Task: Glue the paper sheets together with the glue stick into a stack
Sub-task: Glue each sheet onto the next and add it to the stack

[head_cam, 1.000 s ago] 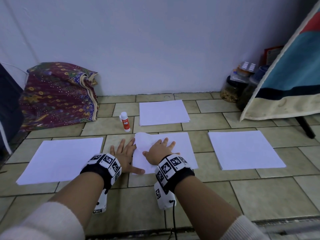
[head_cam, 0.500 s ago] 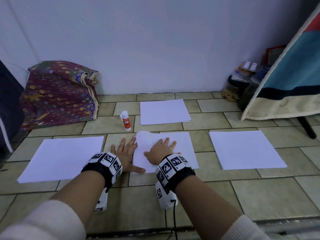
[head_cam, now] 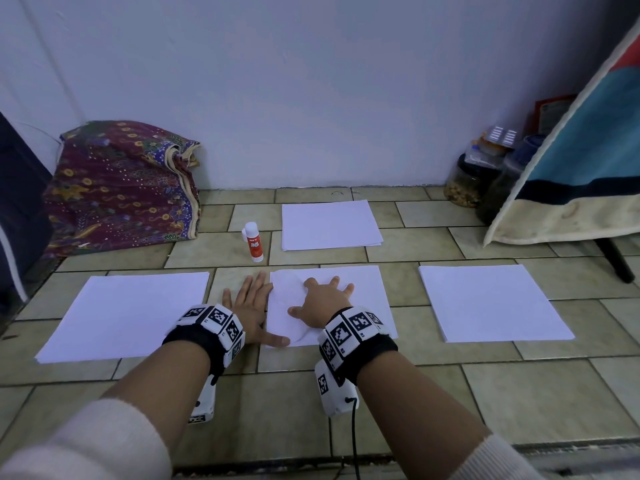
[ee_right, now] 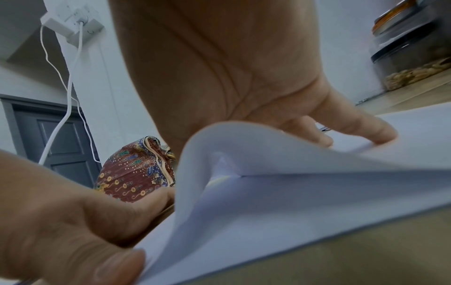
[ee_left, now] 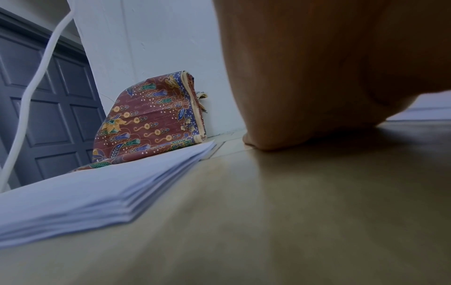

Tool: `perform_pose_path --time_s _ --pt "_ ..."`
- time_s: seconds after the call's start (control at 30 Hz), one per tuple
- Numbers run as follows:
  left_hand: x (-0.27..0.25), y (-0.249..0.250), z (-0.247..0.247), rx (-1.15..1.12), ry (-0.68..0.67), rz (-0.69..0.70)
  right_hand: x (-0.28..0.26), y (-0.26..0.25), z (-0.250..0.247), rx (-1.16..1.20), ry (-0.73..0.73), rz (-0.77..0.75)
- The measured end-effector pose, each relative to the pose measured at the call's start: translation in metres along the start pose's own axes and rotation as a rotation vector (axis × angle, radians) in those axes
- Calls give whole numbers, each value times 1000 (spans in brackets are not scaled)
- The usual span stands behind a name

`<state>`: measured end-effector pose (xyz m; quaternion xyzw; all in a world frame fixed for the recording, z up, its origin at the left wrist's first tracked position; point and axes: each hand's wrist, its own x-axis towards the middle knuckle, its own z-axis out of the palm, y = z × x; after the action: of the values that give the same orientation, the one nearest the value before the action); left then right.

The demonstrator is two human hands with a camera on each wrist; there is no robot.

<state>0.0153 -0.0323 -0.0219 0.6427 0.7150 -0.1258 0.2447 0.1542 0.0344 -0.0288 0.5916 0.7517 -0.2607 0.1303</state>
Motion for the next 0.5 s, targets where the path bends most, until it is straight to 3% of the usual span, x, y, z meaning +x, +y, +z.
perform_pose_path --time_s 0.5 --pt "-5 0 -5 23 -47 4 1 1 3 -7 20 9"
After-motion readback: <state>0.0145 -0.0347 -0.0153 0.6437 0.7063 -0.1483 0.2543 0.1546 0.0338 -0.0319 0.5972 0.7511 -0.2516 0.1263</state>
